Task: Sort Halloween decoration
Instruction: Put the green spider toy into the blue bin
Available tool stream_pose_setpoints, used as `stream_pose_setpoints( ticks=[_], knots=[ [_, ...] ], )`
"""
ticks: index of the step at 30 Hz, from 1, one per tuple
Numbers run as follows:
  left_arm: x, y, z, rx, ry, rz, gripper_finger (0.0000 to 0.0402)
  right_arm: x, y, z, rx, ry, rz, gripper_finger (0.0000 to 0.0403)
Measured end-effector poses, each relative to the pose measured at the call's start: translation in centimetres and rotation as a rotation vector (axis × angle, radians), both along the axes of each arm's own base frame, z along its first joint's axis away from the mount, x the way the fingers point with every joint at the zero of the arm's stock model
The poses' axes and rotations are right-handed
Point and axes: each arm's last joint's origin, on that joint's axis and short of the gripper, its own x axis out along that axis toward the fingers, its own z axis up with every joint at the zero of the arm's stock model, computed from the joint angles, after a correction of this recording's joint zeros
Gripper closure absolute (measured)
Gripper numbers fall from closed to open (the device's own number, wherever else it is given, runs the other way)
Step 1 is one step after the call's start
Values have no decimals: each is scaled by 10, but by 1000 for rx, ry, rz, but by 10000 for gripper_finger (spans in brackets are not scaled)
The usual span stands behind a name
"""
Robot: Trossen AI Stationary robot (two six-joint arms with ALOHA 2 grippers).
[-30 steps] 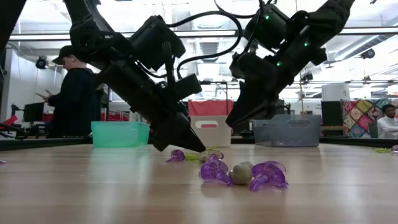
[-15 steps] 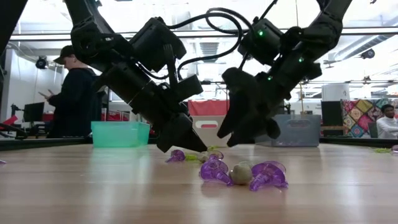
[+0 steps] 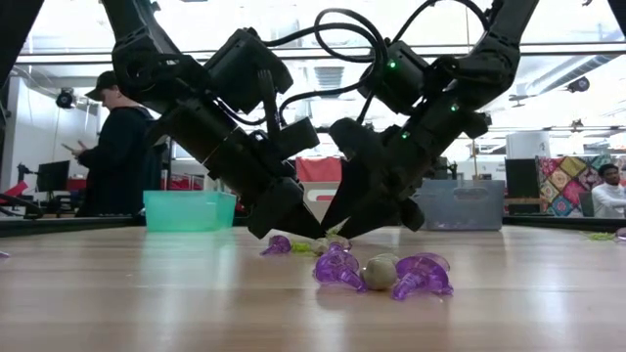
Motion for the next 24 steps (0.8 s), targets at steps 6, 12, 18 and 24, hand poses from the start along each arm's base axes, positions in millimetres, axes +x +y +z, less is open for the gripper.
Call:
stream_pose_setpoints(
  ticks=[6, 12, 18, 24],
  knots=[
    [0, 0, 0, -5, -2, 4, 402, 0, 0, -1, 0, 1, -1, 308],
    [-1, 0, 4, -12, -5, 2, 402, 0, 0, 0, -4, 2, 6, 371],
    [-8, 0, 16, -10, 41, -4, 401, 0, 0, 3, -38, -4, 50, 393],
    [-18, 1, 48, -8, -20, -14, 401, -2, 3, 23, -131, -59, 137, 393]
  ],
)
